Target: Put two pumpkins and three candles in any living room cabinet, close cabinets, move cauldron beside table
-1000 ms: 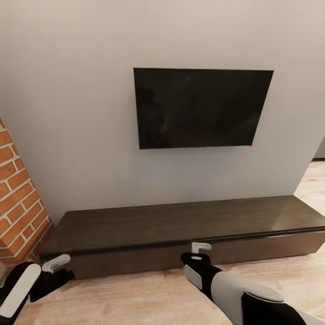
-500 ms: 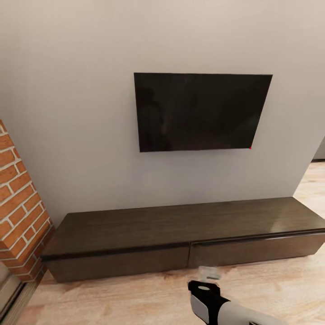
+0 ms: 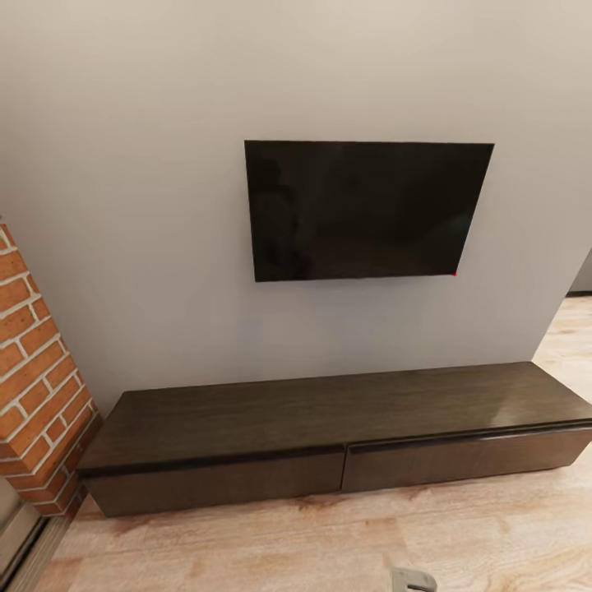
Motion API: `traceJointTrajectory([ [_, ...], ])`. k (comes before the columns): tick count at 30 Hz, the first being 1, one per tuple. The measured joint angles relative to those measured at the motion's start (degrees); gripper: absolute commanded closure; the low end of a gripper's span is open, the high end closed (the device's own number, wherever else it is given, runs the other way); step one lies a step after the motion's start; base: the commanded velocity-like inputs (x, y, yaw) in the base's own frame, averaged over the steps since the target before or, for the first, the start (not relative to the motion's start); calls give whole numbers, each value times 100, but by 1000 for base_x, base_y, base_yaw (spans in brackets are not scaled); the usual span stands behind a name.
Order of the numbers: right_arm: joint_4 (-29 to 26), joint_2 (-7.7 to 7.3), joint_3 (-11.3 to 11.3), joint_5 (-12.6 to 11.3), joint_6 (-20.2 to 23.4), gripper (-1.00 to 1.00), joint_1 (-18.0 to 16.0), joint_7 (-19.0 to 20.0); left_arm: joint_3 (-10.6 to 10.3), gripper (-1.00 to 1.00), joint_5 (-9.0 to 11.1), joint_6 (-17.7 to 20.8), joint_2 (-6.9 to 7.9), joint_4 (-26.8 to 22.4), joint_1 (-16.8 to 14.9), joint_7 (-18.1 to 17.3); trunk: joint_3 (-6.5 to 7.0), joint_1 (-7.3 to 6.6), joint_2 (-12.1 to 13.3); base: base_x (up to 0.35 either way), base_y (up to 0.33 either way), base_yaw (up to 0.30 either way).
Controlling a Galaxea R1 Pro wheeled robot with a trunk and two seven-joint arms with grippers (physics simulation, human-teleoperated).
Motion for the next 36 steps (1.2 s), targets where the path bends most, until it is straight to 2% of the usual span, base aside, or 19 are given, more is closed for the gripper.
traceJointTrajectory([
  [3,18,-108,0,-3,165,-100,169,3,-168,-100,-1,-25,-45,7,83,0,54,-66,120,0,0,0],
  [6,35,-152,0,-3,252,-100,392,9,-351,-100,1,-38,-101,9,153,0,72,-89,162,0,0,0],
  [9,41,-243,3,2,284,-100,559,18,-440,-100,0,-71,-146,9,216,0,72,-89,162,0,0,0],
  [11,41,-289,4,4,328,-100,613,24,-472,-100,10,-98,-233,9,282,5,72,-89,162,0,0,0],
  [14,38,-346,-4,14,511,-100,656,38,-488,-100,18,-112,-392,7,352,18,72,-89,162,0,0,0],
  [16,35,-362,1,15,627,-100,665,43,-490,-100,24,-115,-447,4,369,29,73,-89,162,0,0,0],
  [24,24,-375,7,5,668,-100,672,61,-483,-100,39,-117,-493,-24,380,29,73,-89,162,0,0,0],
  [30,10,-373,14,7,669,-100,672,63,-462,-100,56,-121,-755,-31,380,16,73,-89,162,0,0,0],
  [36,-8,-378,4,-30,664,-100,672,63,-456,-100,61,-124,-863,-33,380,16,73,-89,162,0,0,0],
])
